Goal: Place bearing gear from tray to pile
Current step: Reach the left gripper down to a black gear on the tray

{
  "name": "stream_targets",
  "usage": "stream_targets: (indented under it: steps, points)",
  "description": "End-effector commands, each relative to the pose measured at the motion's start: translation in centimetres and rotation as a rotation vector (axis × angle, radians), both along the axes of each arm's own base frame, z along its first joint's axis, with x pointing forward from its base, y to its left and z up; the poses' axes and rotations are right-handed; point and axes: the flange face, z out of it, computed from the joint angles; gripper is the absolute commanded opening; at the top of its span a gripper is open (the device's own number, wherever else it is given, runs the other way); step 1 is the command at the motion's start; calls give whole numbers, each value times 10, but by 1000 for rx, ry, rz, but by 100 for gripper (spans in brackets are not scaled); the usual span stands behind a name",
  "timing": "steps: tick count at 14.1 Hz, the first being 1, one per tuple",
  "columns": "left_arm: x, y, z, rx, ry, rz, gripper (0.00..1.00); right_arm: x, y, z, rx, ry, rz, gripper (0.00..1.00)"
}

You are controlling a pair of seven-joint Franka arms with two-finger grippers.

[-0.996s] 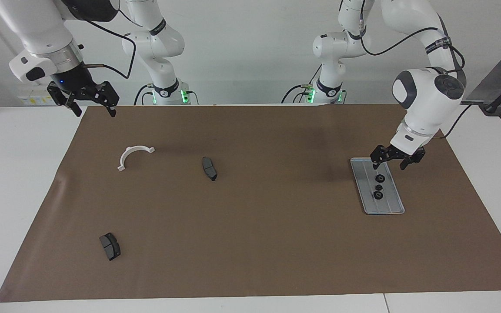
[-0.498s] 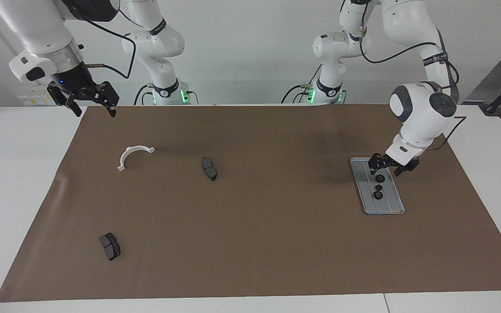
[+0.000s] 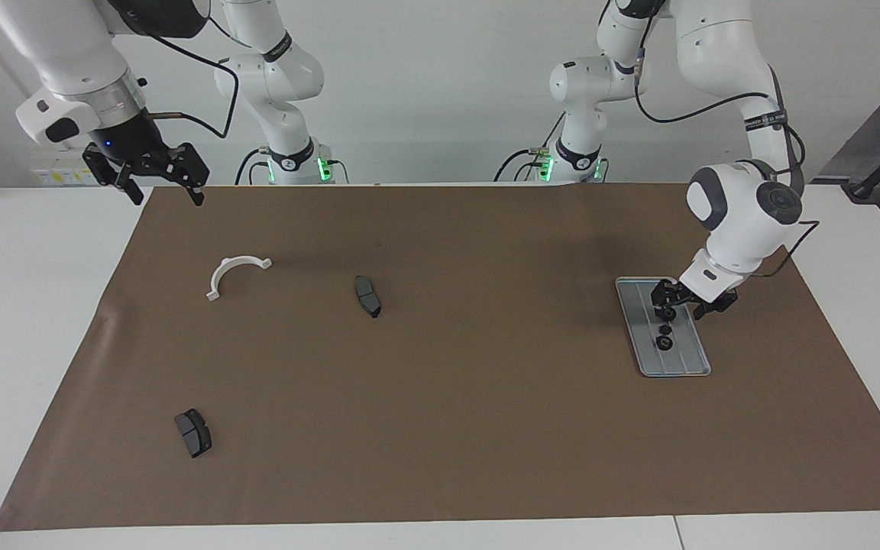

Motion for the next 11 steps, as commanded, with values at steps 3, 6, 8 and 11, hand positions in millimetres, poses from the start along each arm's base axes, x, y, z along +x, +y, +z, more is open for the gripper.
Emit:
stream_targets:
  steps: [3,6,8,11]
  points:
    - [-9,4,-18,16,0,-38,79,-4,2,0,27,-5,-13,100]
    - [-12,3,-21,15,10,-49,76,-4,1,0,27,-5,-14,100]
    - [-15,3,-24,15,18,-51,75,-4,2,0,27,-5,-13,100]
    - [-18,3,-26,14,24,-78,73,-4,2,0,27,-5,-13,100]
